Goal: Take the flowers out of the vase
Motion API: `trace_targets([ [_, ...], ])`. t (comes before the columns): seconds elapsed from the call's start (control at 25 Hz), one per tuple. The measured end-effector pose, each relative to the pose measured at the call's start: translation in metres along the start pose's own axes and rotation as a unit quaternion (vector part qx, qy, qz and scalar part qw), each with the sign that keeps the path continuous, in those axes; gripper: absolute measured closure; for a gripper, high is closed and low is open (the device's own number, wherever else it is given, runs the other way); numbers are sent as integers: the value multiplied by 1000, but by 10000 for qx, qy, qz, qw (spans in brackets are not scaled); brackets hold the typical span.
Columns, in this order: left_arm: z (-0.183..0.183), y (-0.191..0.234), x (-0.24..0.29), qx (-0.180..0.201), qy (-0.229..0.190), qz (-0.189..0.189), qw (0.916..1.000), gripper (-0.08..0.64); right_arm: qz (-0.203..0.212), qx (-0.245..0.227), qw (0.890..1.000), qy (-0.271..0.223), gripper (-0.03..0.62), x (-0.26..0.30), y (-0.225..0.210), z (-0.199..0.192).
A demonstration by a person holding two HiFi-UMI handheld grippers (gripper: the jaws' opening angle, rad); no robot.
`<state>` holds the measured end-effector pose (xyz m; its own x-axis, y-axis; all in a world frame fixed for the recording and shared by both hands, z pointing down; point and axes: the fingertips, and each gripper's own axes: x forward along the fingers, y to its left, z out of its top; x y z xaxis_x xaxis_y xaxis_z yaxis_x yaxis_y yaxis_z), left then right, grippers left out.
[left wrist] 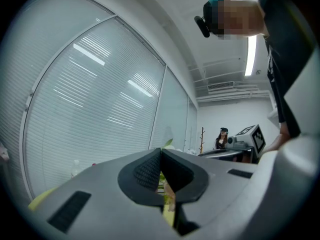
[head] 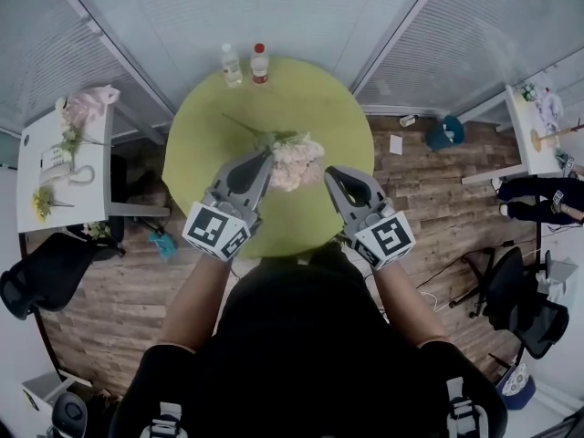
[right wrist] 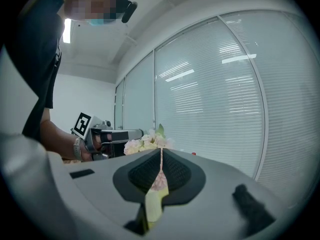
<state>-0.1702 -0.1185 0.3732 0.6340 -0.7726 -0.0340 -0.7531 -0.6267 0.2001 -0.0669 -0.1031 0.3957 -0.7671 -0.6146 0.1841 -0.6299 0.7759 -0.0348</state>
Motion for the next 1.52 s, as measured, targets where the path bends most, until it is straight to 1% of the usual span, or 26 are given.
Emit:
trace_targets([
  [0.16, -3, -12, 9, 116, 40, 86, 9999, 549, 120, 12, 9999, -40, 572, -7, -13, 1],
  [0.52, -19, -41, 44, 143, 186, 230, 9995, 549, 356, -16, 9994, -25, 572, -30, -46, -4],
  [0.76, -40, -51, 71, 154, 367, 279, 9988, 549, 319, 73, 9995, 20, 572, -44, -73, -12],
  [0.96, -61, -67, 100, 135, 549, 176, 9982, 549, 249, 208, 9995, 55, 572, -58, -95, -17],
  [1.28, -103, -75, 129, 79, 884, 3, 9961, 549, 97, 331, 9990, 283, 572, -63, -125, -50],
  [1.4, -121, -75, 132, 72, 984, -33, 9951, 549, 79, 303, 9987, 407, 572, -59, -129, -65],
  [1.52, -136, -75, 134, 40, 1048, -65, 9945, 549, 160, 247, 9977, 606, 572, -52, -126, -80],
])
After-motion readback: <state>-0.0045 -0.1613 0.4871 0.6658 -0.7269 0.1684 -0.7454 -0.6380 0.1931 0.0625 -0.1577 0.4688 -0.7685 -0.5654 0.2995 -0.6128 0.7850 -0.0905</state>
